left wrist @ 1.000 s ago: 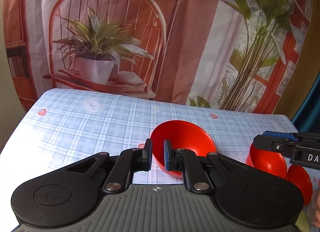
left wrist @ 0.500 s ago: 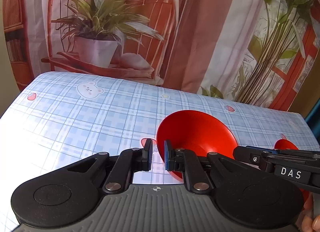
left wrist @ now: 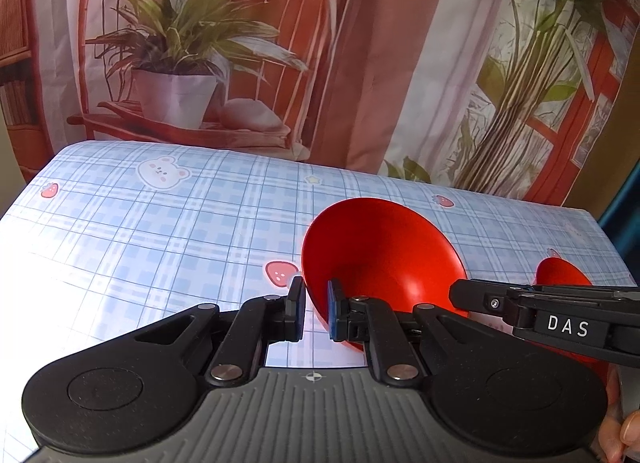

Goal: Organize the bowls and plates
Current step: 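Move the left tool to a red bowl and close on its rim, then carry the gripped red bowl with the left tool toward another red bowl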

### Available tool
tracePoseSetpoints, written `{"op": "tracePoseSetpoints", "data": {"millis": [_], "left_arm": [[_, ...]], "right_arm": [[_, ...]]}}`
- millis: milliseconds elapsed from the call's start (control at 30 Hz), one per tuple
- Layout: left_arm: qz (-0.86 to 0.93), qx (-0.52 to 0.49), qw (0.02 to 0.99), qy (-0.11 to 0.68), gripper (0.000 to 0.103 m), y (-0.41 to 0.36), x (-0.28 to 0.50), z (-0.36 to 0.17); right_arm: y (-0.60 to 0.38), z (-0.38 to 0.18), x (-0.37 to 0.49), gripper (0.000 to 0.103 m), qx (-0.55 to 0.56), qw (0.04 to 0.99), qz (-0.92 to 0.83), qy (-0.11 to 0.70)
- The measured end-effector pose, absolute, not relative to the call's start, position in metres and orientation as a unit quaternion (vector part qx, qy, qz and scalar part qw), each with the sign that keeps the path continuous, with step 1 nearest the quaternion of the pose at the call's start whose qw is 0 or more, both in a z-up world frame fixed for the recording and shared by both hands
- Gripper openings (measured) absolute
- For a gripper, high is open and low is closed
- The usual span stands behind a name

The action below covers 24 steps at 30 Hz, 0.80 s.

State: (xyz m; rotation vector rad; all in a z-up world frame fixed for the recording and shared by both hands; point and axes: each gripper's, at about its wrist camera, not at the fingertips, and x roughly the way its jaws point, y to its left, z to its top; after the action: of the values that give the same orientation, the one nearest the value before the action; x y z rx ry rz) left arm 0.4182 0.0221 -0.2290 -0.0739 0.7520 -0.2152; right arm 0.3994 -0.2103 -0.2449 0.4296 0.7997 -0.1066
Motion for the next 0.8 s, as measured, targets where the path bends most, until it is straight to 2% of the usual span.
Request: {"op": "tracePoseSetpoints", "data": {"millis": [233,467,800], "left_arm": [[-0.105,-0.03,0.925,0.364,0.012,0.022,0.404,-0.227],[-0.11,-0.031,0.932,0.345,0.013,0.022,0.391,-0.201],[-0.161,-0.013,0.931,0.328,0.013,-0.025,0.376,-0.175]], "right_arm": [[-0.205,-0.239,0.391,0.008,0.209,0.899,-0.047,0.382],[-0.206,-0.215,0.385,0.008,0.203,0.908,-0.033,0.365],[-0.243,-0.177,0.346,0.008,0.183,0.918,-0.037,0.351]]}}
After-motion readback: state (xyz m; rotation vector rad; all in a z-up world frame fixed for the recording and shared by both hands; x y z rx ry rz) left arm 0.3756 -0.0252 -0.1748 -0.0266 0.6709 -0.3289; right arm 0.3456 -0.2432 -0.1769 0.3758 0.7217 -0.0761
